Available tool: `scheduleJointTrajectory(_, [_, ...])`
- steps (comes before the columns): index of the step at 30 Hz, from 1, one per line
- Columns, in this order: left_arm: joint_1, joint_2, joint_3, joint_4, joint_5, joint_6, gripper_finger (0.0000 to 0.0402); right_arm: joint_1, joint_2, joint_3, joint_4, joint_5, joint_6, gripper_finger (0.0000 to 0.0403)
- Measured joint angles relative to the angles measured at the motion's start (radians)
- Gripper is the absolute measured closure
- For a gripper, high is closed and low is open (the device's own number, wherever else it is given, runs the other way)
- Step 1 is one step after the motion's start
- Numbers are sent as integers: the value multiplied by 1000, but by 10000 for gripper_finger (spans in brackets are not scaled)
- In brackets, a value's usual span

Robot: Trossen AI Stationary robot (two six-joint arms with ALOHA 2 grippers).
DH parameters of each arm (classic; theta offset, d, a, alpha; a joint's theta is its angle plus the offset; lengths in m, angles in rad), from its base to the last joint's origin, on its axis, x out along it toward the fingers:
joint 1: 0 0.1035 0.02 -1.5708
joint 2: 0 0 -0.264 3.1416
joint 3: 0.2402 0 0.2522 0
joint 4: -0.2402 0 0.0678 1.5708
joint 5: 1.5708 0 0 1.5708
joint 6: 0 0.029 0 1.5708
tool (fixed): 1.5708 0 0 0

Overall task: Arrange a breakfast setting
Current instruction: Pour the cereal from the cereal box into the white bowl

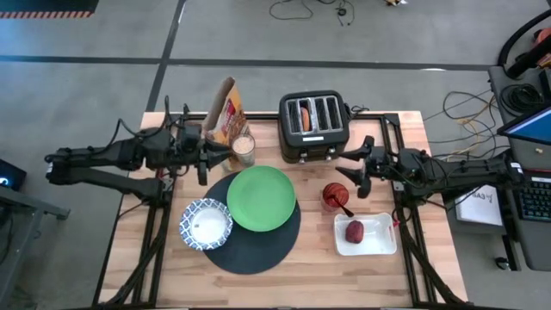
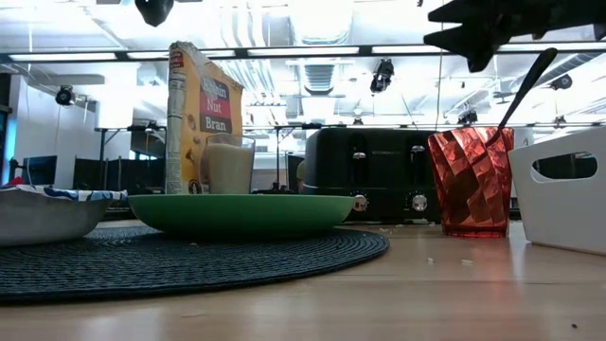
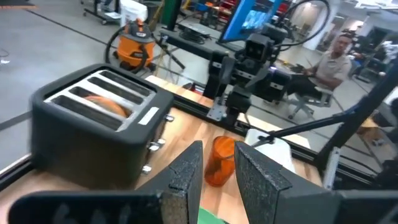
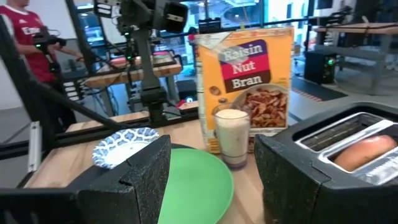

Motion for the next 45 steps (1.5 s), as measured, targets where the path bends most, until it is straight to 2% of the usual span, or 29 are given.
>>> scheduleJointTrajectory(5, [-46,46,0,75,0,0,326,32,-1,0,8,0,0,184])
scheduleJointTrajectory(16, [-98,52,12,78,-2,-28,326,127,-1,-49,98,4,0,184])
scheduleJointTrajectory(21, [-128,46,13,142,-1,-11,326,170,-1,-53,111,76,4,184])
scheduleJointTrajectory(27, [-175,62,14,192,-1,4,326,204,-1,-53,111,98,1,184])
scheduleJointTrajectory(36, [-237,158,14,315,-1,34,326,327,-16,-53,112,109,7,184])
scheduleJointTrajectory(45, [-265,245,14,369,-2,44,326,483,-33,-52,113,288,-18,184])
